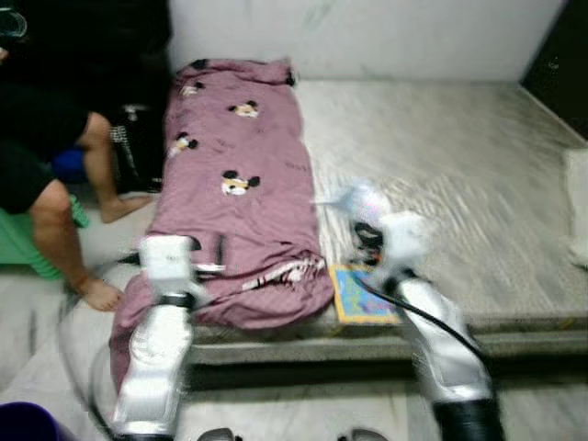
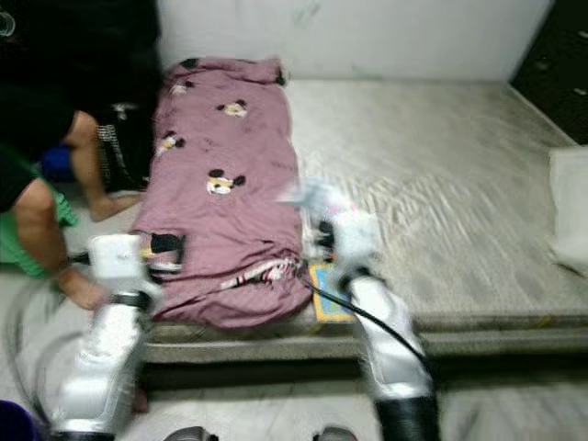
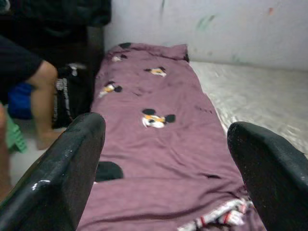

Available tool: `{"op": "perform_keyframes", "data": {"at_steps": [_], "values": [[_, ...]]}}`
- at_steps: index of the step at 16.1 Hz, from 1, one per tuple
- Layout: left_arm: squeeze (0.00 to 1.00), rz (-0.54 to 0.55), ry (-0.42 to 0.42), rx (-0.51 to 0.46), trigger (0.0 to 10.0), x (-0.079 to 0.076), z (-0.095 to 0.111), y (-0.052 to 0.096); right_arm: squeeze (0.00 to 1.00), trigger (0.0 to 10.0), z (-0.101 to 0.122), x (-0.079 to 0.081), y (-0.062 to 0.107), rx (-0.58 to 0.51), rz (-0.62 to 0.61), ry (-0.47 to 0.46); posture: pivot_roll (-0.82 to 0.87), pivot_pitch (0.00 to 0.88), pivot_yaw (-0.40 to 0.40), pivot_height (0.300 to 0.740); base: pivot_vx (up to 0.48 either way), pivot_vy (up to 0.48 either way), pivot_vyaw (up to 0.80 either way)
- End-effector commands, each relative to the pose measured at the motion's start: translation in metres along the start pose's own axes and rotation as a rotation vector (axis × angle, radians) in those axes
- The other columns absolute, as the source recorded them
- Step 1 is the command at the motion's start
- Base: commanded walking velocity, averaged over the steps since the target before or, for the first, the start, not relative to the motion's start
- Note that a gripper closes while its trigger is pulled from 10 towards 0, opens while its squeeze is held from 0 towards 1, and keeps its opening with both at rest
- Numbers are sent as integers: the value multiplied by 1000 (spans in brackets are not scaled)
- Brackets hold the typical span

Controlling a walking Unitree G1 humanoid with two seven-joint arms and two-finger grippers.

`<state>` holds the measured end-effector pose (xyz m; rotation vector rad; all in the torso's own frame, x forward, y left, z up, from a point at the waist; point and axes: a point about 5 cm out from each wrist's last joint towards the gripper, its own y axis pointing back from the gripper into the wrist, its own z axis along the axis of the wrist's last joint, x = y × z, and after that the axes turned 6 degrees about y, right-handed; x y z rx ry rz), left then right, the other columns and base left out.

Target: Clean up the room

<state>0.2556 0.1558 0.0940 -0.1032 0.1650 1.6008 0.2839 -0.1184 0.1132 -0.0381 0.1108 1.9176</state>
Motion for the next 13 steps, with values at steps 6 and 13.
{"op": "perform_keyframes", "data": {"at_steps": [6, 13], "values": [[0, -10, 0, -13, 10000, -8, 2, -3, 0, 10000, 1, -4, -4, 21, -19, 83, -71, 0, -2, 740, 0, 301, 0], [0, 19, -29, -62, 10000, -9, 15, -8, 0, 10000, 17, 1, -10, -45, 14, 135, -49, 0, 2, 740, 0, 0, 0]]}}
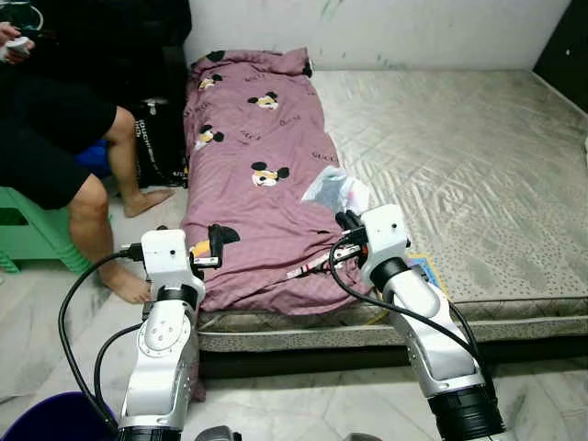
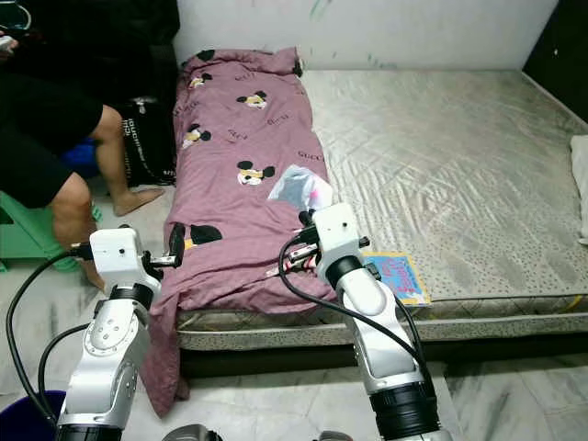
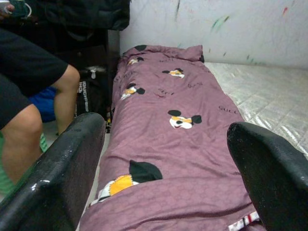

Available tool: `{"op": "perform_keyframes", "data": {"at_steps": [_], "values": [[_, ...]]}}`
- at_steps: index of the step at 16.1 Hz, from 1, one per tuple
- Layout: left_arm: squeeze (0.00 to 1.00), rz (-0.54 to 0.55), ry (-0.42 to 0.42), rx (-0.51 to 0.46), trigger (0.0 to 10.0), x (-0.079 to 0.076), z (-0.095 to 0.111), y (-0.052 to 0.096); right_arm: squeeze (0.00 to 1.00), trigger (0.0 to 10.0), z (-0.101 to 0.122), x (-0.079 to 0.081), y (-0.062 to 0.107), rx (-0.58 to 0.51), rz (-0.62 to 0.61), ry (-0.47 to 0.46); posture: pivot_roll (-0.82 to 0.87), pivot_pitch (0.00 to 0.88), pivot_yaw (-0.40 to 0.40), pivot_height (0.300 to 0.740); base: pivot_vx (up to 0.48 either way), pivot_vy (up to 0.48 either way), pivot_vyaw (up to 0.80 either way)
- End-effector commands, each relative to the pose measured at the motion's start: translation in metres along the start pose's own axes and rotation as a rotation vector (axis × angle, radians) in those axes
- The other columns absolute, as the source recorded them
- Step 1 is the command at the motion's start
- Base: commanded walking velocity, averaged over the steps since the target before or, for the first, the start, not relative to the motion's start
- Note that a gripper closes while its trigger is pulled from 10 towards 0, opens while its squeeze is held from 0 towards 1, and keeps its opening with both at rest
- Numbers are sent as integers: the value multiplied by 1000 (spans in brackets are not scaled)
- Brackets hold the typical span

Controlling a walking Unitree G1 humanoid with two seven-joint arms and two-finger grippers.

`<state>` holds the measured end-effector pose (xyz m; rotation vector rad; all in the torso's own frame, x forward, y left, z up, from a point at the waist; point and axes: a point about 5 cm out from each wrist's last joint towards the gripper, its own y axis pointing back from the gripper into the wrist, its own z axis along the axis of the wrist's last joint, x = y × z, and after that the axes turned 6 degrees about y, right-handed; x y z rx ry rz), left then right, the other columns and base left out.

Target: Clean up the room

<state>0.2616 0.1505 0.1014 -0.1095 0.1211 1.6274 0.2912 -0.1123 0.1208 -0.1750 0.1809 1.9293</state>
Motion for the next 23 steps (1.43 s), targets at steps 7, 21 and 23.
{"op": "perform_keyframes", "data": {"at_steps": [7, 21, 23], "values": [[0, -1, 10, -6, 10000, -4, 3, 2, 0, 10000, 11, 3, 0, -59, 39, -12, -47, 0, -5, 740, 0, 0, 457], [0, -42, 39, 9, 10000, -10, 1, 2, 0, 10000, 7, 3, -1, -54, 43, -30, -51, 0, -3, 740, 0, 233, 190], [0, -41, 32, 7, 10000, -10, 1, 2, 0, 10000, 6, 3, -1, -55, 43, -35, -51, 0, -2, 740, 0, 0, 0]]}}
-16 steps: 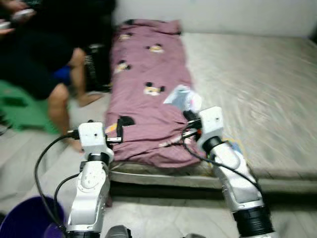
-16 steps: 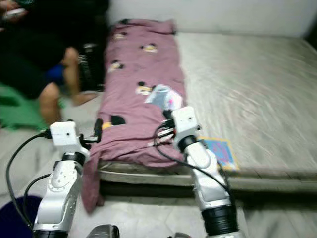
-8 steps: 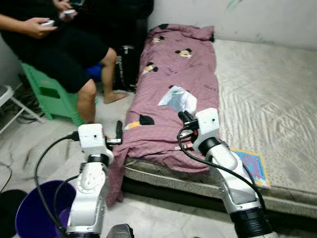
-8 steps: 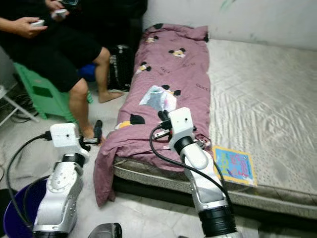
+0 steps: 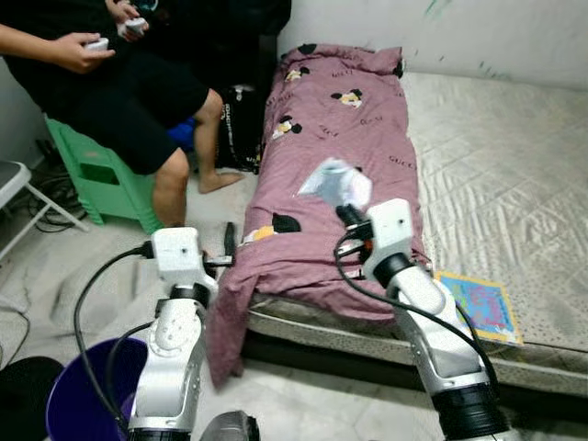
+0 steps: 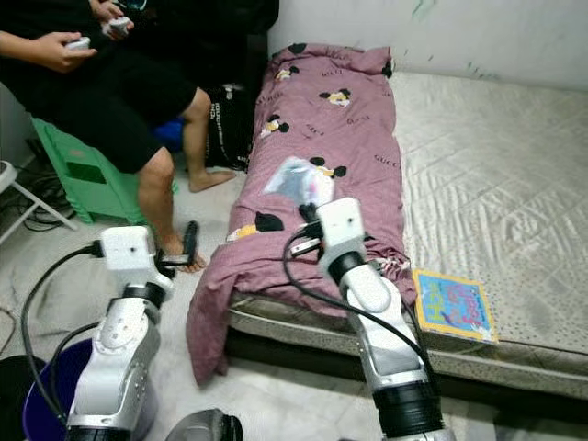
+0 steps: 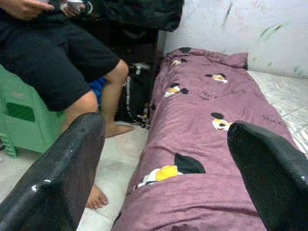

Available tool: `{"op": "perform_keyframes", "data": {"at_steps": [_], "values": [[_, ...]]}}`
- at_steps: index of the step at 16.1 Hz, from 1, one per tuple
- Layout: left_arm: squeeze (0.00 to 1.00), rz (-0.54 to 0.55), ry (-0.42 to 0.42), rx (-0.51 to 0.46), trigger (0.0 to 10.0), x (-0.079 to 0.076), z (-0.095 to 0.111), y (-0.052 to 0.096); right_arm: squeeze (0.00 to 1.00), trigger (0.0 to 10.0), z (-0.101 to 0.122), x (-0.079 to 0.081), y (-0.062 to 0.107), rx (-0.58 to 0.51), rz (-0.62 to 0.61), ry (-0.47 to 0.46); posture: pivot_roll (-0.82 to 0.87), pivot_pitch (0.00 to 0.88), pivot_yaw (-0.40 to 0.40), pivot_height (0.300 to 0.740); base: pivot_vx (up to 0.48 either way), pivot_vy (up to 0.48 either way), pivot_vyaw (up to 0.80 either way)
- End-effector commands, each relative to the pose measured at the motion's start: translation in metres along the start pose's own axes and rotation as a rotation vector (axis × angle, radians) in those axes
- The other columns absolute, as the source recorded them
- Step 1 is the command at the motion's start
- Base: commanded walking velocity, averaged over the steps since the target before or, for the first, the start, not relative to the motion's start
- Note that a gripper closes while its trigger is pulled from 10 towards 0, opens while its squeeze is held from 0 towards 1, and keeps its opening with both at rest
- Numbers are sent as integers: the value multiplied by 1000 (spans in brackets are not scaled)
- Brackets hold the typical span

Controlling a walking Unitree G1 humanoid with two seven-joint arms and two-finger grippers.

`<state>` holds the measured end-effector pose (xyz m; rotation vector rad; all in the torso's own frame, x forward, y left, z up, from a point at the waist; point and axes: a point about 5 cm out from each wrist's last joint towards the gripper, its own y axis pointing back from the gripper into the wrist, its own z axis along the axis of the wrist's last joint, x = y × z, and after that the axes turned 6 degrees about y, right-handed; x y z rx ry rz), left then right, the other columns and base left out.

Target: Clean up the room

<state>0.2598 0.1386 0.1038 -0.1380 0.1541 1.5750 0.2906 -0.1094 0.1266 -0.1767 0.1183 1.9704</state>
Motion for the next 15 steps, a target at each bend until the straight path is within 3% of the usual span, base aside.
{"op": "perform_keyframes", "data": {"at_steps": [1, 3, 10, 15], "values": [[0, 6, -5, 0, 10000, 2, 1, -1, 0, 10000, 0, 2, -1, -5, 9, -8, -51, 0, -1, 740, 0, 0, 0], [0, -6, -5, -2, 10000, 1, 1, 0, 0, 10000, 1, 3, 1, -25, 23, 23, -56, 0, 3, 740, 0, 0, 0], [0, -56, 14, -19, 10000, -3, 2, 1, 0, 10000, 0, 5, 2, -28, 33, 14, -59, 0, 2, 740, 0, 0, 762], [0, -61, 19, -19, 10000, -3, 2, 2, 0, 10000, 0, 4, 2, -30, 29, 2, -64, 0, 3, 740, 0, 0, 0]]}}
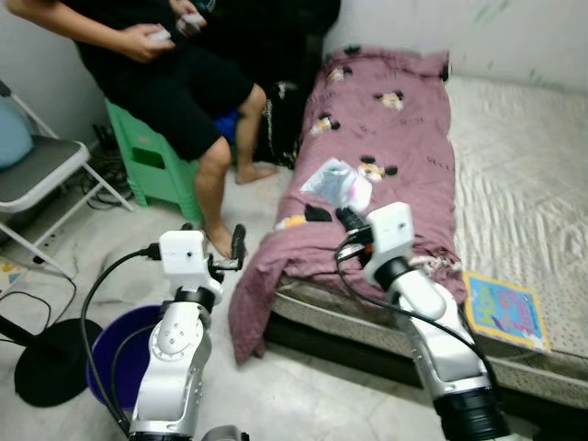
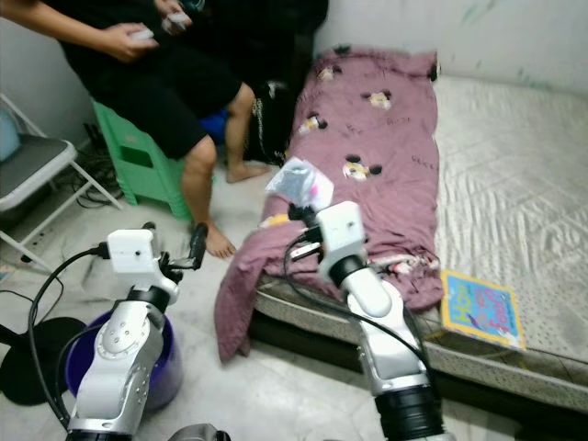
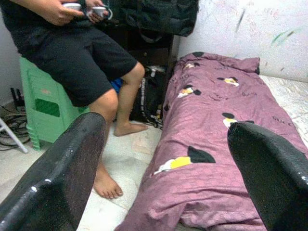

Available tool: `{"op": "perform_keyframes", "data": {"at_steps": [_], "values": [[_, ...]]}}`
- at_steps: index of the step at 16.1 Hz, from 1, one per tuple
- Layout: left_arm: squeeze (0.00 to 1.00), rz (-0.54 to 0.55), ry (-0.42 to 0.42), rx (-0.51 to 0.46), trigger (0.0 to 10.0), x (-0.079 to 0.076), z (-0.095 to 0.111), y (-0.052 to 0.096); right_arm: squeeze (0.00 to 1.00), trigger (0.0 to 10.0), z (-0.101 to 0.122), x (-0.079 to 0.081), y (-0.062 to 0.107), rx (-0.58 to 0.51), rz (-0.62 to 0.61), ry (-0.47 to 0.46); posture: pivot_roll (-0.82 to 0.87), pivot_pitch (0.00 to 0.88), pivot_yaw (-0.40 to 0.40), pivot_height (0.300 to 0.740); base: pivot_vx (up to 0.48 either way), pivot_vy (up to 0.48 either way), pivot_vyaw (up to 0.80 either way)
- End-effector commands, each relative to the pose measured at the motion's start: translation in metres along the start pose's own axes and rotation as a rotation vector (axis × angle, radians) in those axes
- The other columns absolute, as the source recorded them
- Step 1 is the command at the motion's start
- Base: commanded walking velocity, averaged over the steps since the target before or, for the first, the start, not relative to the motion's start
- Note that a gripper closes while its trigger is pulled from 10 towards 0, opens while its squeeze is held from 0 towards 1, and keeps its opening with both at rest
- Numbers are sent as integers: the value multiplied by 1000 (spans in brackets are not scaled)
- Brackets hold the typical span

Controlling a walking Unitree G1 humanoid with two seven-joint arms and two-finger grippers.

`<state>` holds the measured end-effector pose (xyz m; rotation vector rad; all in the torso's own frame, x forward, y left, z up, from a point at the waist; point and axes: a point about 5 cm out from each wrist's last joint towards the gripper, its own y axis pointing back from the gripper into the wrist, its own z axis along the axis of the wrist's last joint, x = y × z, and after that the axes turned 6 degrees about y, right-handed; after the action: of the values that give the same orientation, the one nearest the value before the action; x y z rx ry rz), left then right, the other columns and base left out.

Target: Clean up the room

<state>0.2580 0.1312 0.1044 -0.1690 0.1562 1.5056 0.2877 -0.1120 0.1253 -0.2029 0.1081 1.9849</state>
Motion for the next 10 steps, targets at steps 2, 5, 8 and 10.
{"op": "perform_keyframes", "data": {"at_steps": [2, 5, 8, 10], "values": [[0, -11, 2, -14, 10000, 2, 3, 1, 0, 10000, 3, 5, -1, -19, 20, 11, -66, 0, 2, 740, 137, 0, 0], [0, -24, 12, -13, 10000, 2, 2, 1, 0, 10000, 2, 6, -1, -15, 21, 3, -66, 0, 2, 740, 310, 0, 173], [0, -26, 10, -14, 10000, 1, 3, 1, 0, 10000, 2, 6, -2, -15, 20, 2, -65, 0, 3, 740, 338, 0, 0], [0, -27, 8, -14, 10000, 2, 3, 1, 0, 10000, 1, 6, -2, -14, 20, 3, -65, 0, 4, 740, 343, 0, 0]]}}
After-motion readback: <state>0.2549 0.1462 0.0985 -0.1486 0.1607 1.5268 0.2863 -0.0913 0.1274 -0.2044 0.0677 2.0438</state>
